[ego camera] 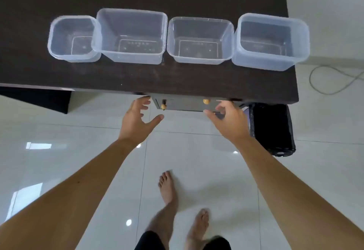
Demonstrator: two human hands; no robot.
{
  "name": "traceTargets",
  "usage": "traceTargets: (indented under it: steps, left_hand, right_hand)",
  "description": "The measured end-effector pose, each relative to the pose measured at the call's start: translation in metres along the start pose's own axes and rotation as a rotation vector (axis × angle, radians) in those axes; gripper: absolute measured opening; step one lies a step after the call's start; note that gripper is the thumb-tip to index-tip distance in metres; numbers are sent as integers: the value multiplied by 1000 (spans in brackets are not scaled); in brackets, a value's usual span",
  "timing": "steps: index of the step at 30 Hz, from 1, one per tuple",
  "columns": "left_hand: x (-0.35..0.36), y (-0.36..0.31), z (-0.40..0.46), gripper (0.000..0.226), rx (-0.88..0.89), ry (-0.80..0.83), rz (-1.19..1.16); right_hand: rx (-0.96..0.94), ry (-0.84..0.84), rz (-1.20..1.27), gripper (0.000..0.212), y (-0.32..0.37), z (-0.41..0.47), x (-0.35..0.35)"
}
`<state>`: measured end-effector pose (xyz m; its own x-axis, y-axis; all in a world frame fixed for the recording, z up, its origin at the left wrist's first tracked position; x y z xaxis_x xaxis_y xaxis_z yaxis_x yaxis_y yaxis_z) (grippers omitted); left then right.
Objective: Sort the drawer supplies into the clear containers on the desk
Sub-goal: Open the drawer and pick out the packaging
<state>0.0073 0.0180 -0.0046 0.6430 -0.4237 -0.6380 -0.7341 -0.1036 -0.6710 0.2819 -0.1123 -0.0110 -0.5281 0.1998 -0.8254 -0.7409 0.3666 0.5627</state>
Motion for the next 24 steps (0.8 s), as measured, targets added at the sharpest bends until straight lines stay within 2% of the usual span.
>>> traceTargets:
  steps: [5, 11, 17, 20, 24]
  left_hand:
    - [17, 12, 20, 77, -70, -11, -32]
    - [35, 15, 42, 74, -52, -74, -143]
    - [39, 16, 65, 46, 23, -179, -221]
    - [40, 14, 67, 36, 53, -232, -228]
    - [40, 16, 60, 29, 89, -213, -258]
  right_hand:
    - [3, -81, 103, 45, -4, 17, 13]
    - [-45, -277, 148, 28, -5, 24, 28]
    - [-142, -342, 63, 36, -10, 25, 40]
    - [-194, -433, 76, 32, -9, 21, 48]
    - [-217, -498, 95, 29, -12, 16, 54]
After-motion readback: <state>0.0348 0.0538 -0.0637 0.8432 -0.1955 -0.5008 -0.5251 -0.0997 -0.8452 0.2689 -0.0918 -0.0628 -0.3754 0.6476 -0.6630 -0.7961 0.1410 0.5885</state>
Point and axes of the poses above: each hand's wrist, its own z-axis towards the middle knuckle, its own x-axis out of the palm, y = z × x, the point moved 2 cm from there along z, towards the middle knuckle, and after that the axes turned 12 degrees about -x, right-handed, at the moved point
